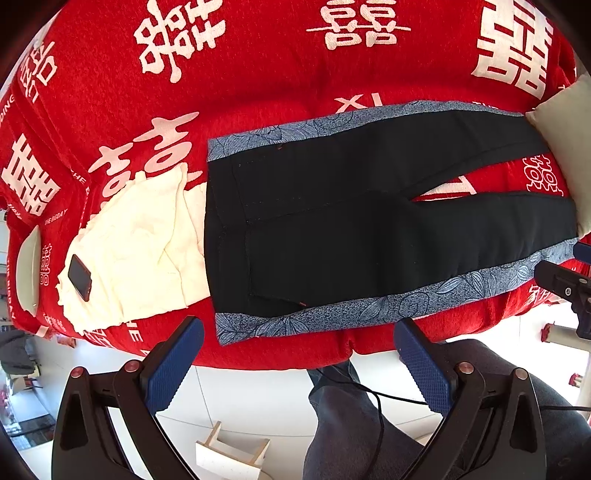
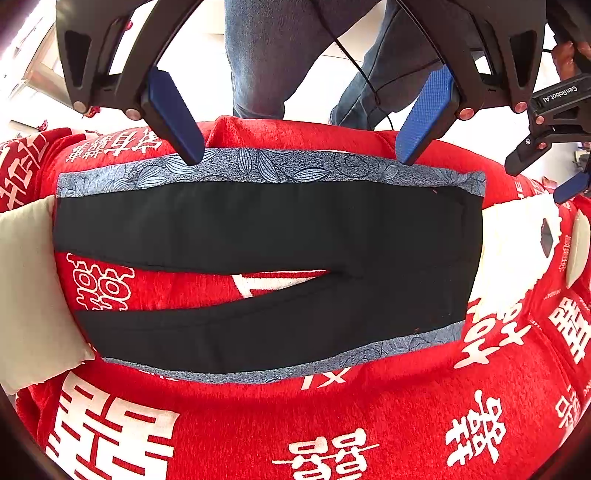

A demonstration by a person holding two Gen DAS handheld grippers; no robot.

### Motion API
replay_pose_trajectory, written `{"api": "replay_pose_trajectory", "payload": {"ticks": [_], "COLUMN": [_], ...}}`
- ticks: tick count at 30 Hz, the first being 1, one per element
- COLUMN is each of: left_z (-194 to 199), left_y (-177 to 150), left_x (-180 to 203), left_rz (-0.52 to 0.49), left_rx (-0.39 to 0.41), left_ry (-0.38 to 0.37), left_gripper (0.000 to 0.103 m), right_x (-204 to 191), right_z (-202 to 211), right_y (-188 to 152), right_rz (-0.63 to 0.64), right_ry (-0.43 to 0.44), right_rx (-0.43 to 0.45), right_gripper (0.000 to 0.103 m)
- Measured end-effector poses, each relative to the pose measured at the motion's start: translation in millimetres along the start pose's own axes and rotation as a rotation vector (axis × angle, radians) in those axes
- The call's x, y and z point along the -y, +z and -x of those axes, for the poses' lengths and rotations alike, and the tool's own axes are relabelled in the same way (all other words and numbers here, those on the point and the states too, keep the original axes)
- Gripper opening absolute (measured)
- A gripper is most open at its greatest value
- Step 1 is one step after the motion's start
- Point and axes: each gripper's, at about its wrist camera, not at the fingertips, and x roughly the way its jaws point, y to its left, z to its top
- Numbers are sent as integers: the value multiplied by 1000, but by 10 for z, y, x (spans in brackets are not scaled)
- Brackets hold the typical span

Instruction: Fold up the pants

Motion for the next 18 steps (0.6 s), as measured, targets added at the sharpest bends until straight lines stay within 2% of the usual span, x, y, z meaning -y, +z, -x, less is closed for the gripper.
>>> {"api": "replay_pose_trajectory", "payload": {"ticks": [18], "left_z": [49], "left_y": [85], "left_x": [173], "left_rz": [-12], "left_rx": [10], "left_ry": [51], "left_gripper": [103], "right_x": [170], "right_z": [19], "right_y": [141], "right_rz": [12], "right_ry": [29], "right_rx": [13], "right_gripper": [103]}}
